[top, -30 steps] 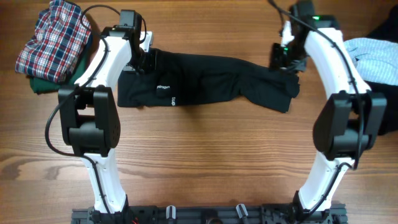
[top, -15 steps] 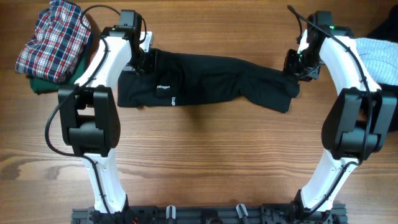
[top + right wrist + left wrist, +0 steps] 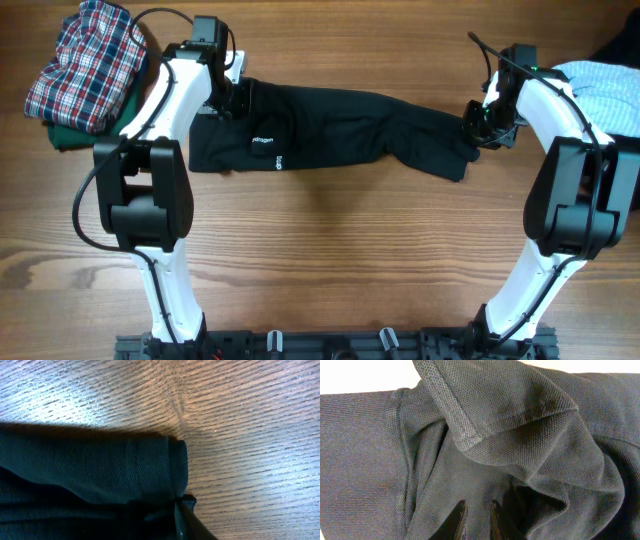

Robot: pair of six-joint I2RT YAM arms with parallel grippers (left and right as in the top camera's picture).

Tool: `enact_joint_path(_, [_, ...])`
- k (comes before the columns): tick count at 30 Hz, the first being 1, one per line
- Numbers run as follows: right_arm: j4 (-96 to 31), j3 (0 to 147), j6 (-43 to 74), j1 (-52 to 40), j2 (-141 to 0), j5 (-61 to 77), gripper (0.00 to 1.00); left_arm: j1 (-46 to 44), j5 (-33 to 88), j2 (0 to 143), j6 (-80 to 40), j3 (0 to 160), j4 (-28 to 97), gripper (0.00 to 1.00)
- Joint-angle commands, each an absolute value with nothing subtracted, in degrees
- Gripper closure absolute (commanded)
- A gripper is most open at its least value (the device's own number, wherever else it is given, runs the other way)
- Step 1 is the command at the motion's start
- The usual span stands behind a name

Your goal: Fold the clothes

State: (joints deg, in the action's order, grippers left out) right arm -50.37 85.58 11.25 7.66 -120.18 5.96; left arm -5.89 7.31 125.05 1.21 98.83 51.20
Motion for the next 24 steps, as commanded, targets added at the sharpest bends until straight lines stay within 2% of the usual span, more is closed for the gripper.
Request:
enact_joint_path(1, [-50.37, 85.47, 10.48, 7.57, -119.92, 7.84, 0.78, -5.82, 7.20, 125.80, 1.28, 98.45, 51.13, 0.83])
enact_joint_path(11, [-55.22, 85.49, 9.17, 7.57, -119.90, 11.66, 0.96, -5.82, 7.20, 125.80, 1.28, 98.45, 51.07, 0.83])
enact_joint_path(24, [-62.50, 85.49, 4.38, 6.66, -111.87, 19.05, 0.96, -5.85, 7.25, 125.80, 1.26, 98.45, 50.30, 0.82])
